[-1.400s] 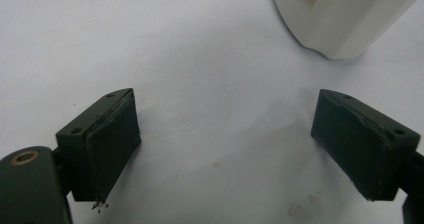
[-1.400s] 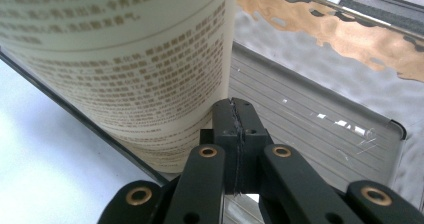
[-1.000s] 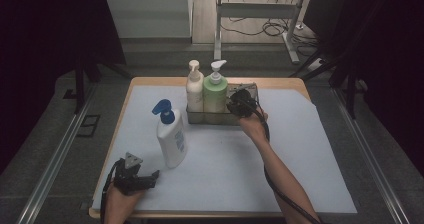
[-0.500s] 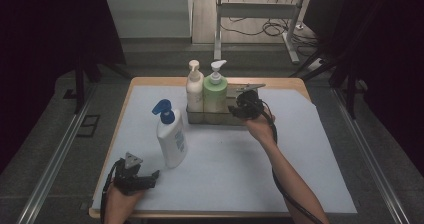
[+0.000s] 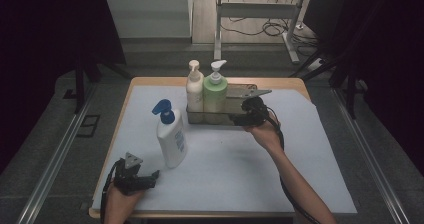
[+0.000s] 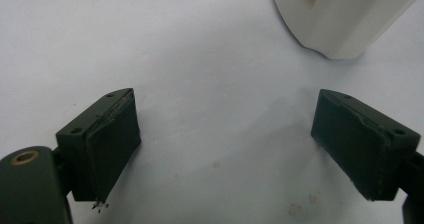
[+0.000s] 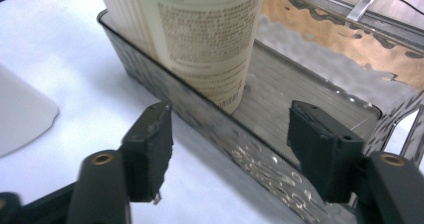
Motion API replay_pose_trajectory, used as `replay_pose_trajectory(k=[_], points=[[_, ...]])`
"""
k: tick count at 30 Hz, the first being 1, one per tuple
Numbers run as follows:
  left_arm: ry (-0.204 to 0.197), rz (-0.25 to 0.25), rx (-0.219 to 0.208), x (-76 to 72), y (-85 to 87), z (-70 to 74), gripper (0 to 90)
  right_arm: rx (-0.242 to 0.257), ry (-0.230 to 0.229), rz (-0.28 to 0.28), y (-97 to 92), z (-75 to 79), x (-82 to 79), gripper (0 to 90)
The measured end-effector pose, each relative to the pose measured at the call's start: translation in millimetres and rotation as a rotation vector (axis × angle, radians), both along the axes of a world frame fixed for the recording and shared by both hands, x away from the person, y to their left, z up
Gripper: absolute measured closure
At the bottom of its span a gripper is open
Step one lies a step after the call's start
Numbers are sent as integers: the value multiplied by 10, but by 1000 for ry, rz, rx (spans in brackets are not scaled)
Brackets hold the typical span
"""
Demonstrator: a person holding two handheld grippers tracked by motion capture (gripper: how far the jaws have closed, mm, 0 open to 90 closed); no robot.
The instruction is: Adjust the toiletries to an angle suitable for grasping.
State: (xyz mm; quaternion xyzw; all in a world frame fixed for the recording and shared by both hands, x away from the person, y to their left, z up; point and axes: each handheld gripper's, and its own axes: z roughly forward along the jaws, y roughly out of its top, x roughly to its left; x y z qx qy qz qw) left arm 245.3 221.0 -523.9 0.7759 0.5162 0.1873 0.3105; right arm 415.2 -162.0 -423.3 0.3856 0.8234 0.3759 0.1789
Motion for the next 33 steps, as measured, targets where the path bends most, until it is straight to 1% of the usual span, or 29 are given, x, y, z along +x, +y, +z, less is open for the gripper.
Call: replay_pose_trajectory(k=[4,7,10,16,17,21,25,28,31,33], points=[[0,0,0,0,0,0,114,-3,6,18,-50,-11,-73,293],[0,0,0,0,0,0,114,-10,1,29,-95,-20,-129,261],[0,0,0,0,0,0,114,-5,-1,46,-148,-27,-181,234],[0,0,0,0,1,0,114,-24,-2,69,-234,-47,-295,178],[0,0,0,0,1,0,114,-25,4,74,-245,-53,-314,170],[1,-1,-1,1,1,0,114,-36,-2,79,-307,-70,-407,133],[1,-2,-1,1,2,1,114,-38,8,90,-371,-97,-494,117],[1,-1,-1,1,2,1,113,-43,17,95,-415,-128,-553,71],[2,-2,-1,2,2,1,112,-56,17,92,-455,-166,-617,19],[2,-2,-1,2,2,1,112,-65,14,88,-492,-189,-660,0]])
